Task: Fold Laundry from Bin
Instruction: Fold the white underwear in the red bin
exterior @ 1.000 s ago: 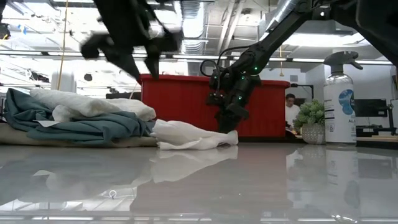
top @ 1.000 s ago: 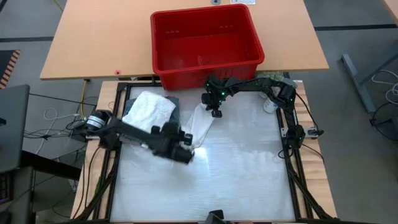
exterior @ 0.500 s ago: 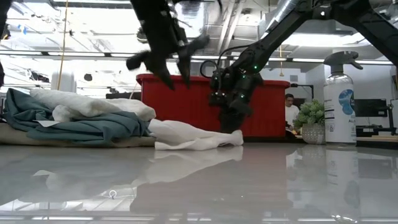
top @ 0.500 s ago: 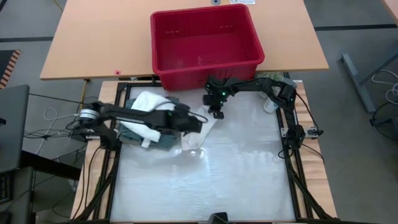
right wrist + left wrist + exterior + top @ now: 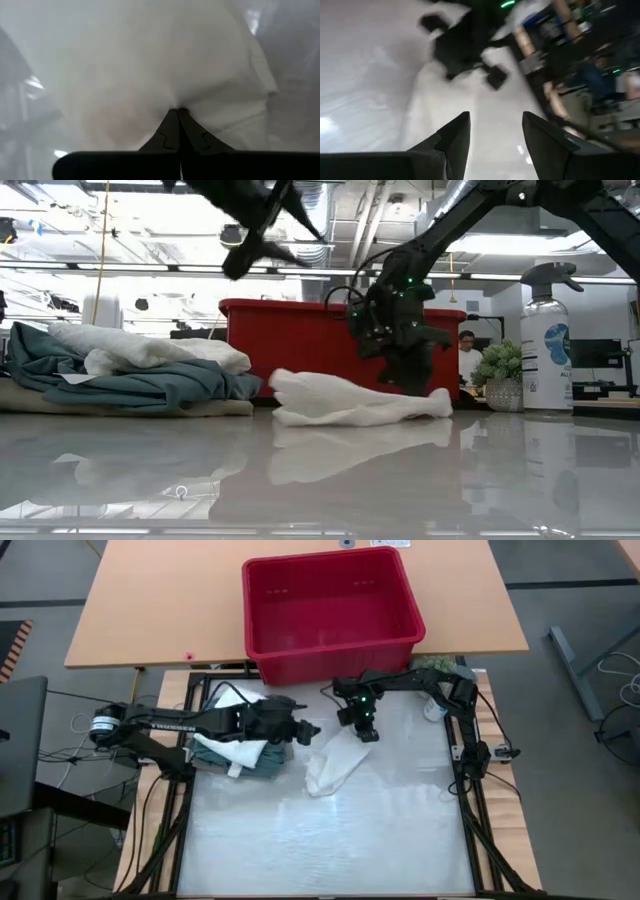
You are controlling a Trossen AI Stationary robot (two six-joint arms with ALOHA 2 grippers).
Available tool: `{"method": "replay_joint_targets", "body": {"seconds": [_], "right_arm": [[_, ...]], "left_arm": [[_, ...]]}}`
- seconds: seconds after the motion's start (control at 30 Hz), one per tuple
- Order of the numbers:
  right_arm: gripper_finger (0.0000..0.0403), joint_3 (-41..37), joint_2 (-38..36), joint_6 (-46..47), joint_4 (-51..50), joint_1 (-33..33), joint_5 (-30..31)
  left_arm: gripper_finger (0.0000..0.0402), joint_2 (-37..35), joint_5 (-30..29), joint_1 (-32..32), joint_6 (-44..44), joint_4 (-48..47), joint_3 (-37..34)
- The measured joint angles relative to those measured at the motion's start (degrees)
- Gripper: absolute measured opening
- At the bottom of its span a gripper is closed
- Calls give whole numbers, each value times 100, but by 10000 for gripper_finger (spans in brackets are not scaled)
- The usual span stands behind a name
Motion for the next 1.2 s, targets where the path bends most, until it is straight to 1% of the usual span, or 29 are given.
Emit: {"method": "replay_joint_targets", "body": {"seconds": [0.07,0.17,0.2,0.27,0.33,0.43,0.57,0.67,0.77,0.83,0.9,0.97,1.0,1.13,1.2], "right_arm": [[14,2,-5,-26,-59,172,252],[14,0,0,32,-192,415,263],[14,-3,-1,56,-219,496,265],[14,-4,-1,139,-225,631,263],[14,-4,-1,207,-219,723,259],[14,-4,-1,286,-193,840,273],[14,-3,-1,310,-187,1052,524],[14,-2,-1,339,-201,1182,534],[14,-2,-1,465,-186,1276,534],[14,-2,-1,546,-163,1313,526],[14,-4,-1,568,-120,1321,516],[14,-4,-3,571,-95,1321,498],[14,-2,-3,589,-96,1321,502],[14,-2,-1,632,-132,1321,499],[14,-2,-3,630,-115,1321,499]], "left_arm": [[169,-1,9,66,-50,-82,-219],[169,-1,-549,53,-389,-378,-510],[169,1,-575,40,-527,-386,-594],[169,1,-210,37,-552,-354,-728],[169,40,123,-26,-307,-423,-832],[169,203,78,-220,203,-521,-917],[169,556,21,-371,672,-309,-910],[169,877,-40,-522,1288,10,-911],[169,1138,-264,-606,1867,-24,-907],[169,1243,-308,-664,2516,-71,-922],[169,1253,-307,-797,3423,124,-918],[169,1245,-251,-966,4305,426,-979],[169,1245,-182,-1029,4563,570,-1041],[169,1215,460,-1182,5366,1175,-1369],[169,1214,428,-1270,5620,1373,-1520]]}}
